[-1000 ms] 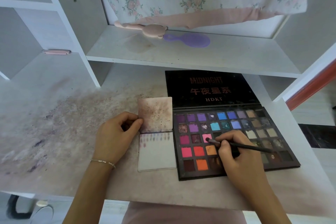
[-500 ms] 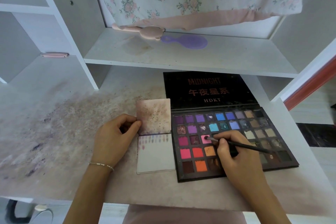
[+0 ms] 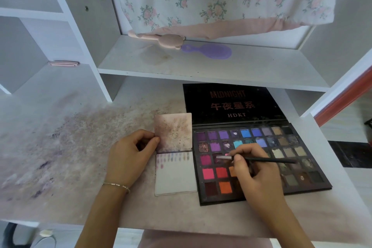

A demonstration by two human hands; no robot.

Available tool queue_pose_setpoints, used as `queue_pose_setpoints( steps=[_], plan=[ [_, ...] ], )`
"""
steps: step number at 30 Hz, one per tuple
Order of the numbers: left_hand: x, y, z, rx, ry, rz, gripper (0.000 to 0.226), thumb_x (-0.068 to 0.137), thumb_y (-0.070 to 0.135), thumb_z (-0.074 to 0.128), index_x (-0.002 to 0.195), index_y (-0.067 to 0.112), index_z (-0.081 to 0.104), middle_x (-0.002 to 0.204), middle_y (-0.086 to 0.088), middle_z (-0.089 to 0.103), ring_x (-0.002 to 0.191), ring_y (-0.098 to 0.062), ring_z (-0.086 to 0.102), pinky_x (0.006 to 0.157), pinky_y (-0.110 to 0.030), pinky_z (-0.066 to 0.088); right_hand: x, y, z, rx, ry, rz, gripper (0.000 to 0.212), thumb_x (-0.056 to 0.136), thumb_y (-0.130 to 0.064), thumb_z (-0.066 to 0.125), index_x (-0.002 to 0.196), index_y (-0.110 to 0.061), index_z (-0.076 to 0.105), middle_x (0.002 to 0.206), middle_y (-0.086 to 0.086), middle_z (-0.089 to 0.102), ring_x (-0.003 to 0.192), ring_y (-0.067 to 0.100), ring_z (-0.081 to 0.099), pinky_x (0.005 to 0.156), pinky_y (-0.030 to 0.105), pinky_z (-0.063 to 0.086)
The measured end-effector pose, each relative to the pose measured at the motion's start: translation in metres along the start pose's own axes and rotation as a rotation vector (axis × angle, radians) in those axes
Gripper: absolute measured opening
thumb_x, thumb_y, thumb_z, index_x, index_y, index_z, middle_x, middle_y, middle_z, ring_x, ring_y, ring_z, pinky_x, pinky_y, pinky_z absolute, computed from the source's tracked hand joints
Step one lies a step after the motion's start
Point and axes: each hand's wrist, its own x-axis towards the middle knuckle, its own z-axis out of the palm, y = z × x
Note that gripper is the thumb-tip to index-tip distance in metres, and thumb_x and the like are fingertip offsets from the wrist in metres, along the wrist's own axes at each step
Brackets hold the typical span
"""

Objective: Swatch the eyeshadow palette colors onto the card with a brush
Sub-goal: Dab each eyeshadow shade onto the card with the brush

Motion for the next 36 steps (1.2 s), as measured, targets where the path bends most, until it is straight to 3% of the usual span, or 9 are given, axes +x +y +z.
queue_pose_setpoints(
  steps=[3, 6, 8, 10, 13, 20, 36],
  plan=[
    [0.0, -0.001, 0.0, 0.003, 0.003, 0.006, 0.03, 0.078, 0.021, 0.068, 0.064, 0.044, 0.055, 0.063, 0.023, 0.061, 0.064, -0.001, 0.058, 0.058, -0.014, 0.039, 0.001, -0.008, 0.017, 0.049, -0.111, 0.003, 0.014, 0.079, -0.016, 0.053, 0.074, -0.029, 0.056, 0.08, -0.007, 0.06, 0.059, 0.002, 0.055, 0.047, 0.006, 0.038],
    [0.001, -0.002, 0.001, -0.009, -0.001, 0.01, 0.031, 0.078, 0.022, 0.068, 0.063, 0.045, 0.055, 0.062, 0.025, 0.06, 0.07, 0.001, 0.059, 0.055, -0.007, 0.038, 0.001, -0.012, 0.032, 0.025, -0.216, -0.005, 0.027, 0.083, -0.01, 0.059, 0.076, -0.036, 0.056, 0.085, -0.014, 0.061, 0.072, 0.003, 0.057, 0.057, 0.008, 0.044],
    [0.001, -0.003, 0.001, -0.018, -0.008, 0.02, 0.03, 0.078, 0.022, 0.068, 0.063, 0.045, 0.056, 0.063, 0.024, 0.061, 0.068, 0.0, 0.058, 0.057, -0.01, 0.04, 0.002, -0.015, 0.04, 0.012, -0.263, -0.013, 0.03, 0.083, -0.01, 0.061, 0.077, -0.038, 0.056, 0.083, -0.012, 0.062, 0.072, 0.004, 0.057, 0.059, 0.009, 0.045],
    [0.002, -0.004, 0.001, -0.014, -0.009, 0.024, 0.029, 0.079, 0.023, 0.067, 0.063, 0.045, 0.055, 0.064, 0.022, 0.062, 0.065, -0.002, 0.058, 0.059, -0.017, 0.043, 0.002, -0.017, 0.047, 0.002, -0.3, -0.02, 0.031, 0.083, -0.011, 0.061, 0.077, -0.04, 0.055, 0.079, -0.01, 0.064, 0.071, 0.006, 0.057, 0.059, 0.013, 0.046],
    [0.002, -0.005, 0.0, 0.003, -0.007, 0.037, 0.029, 0.079, 0.024, 0.066, 0.063, 0.046, 0.054, 0.062, 0.023, 0.06, 0.069, 0.002, 0.057, 0.056, -0.008, 0.039, 0.002, -0.018, 0.053, -0.006, -0.341, -0.002, 0.023, 0.083, -0.014, 0.059, 0.079, -0.036, 0.056, 0.081, -0.011, 0.063, 0.076, 0.007, 0.057, 0.064, 0.018, 0.049],
    [0.003, -0.007, 0.001, 0.012, -0.017, 0.039, 0.029, 0.079, 0.026, 0.066, 0.064, 0.047, 0.054, 0.063, 0.025, 0.059, 0.069, 0.005, 0.057, 0.055, -0.006, 0.036, 0.003, -0.017, 0.055, -0.034, -0.377, 0.025, 0.018, 0.084, -0.019, 0.058, 0.08, -0.036, 0.055, 0.085, -0.01, 0.063, 0.083, 0.006, 0.057, 0.073, 0.022, 0.049],
    [0.002, -0.006, 0.001, -0.007, -0.011, 0.035, 0.026, 0.079, 0.027, 0.066, 0.064, 0.045, 0.055, 0.062, 0.023, 0.061, 0.069, 0.006, 0.056, 0.055, -0.005, 0.037, 0.003, -0.016, 0.055, -0.048, -0.418, 0.056, 0.016, 0.084, -0.018, 0.058, 0.082, -0.034, 0.055, 0.087, -0.004, 0.063, 0.084, 0.004, 0.055, 0.074, 0.019, 0.048]
  ],
)
